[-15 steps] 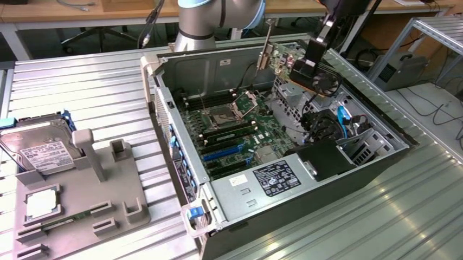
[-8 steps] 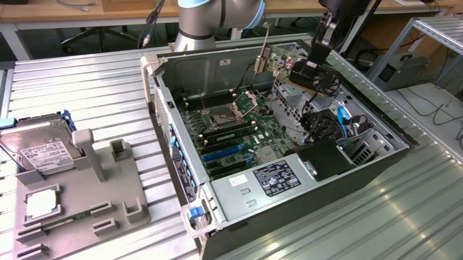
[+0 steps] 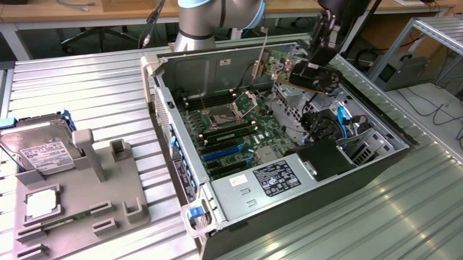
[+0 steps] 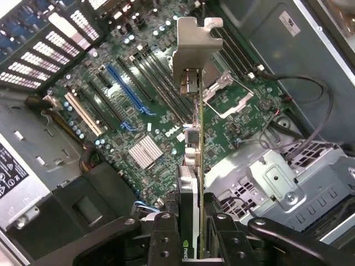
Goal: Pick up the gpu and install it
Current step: 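Insert the gpu into the slot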
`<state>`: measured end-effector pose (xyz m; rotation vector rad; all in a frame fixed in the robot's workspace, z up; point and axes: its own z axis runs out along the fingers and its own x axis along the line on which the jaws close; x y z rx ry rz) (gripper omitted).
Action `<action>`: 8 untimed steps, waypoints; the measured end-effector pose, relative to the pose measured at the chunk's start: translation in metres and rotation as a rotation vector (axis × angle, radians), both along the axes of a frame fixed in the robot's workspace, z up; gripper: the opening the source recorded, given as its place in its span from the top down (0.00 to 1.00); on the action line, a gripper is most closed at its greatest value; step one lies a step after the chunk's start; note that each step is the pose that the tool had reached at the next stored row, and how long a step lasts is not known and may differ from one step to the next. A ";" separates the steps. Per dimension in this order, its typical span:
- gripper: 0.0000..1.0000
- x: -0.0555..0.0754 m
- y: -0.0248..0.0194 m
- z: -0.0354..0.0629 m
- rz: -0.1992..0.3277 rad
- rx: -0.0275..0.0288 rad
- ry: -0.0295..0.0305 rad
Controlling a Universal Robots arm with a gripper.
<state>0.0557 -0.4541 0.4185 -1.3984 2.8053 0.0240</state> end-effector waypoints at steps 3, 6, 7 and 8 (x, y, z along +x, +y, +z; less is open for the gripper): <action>0.73 0.000 0.0000 -0.0008 0.088 -0.0001 0.0000; 0.73 0.000 0.0002 -0.0013 0.156 0.0003 0.0000; 0.73 0.000 0.0003 -0.0013 0.176 0.0001 0.0000; 0.73 0.000 0.0003 -0.0014 0.197 0.0000 0.0001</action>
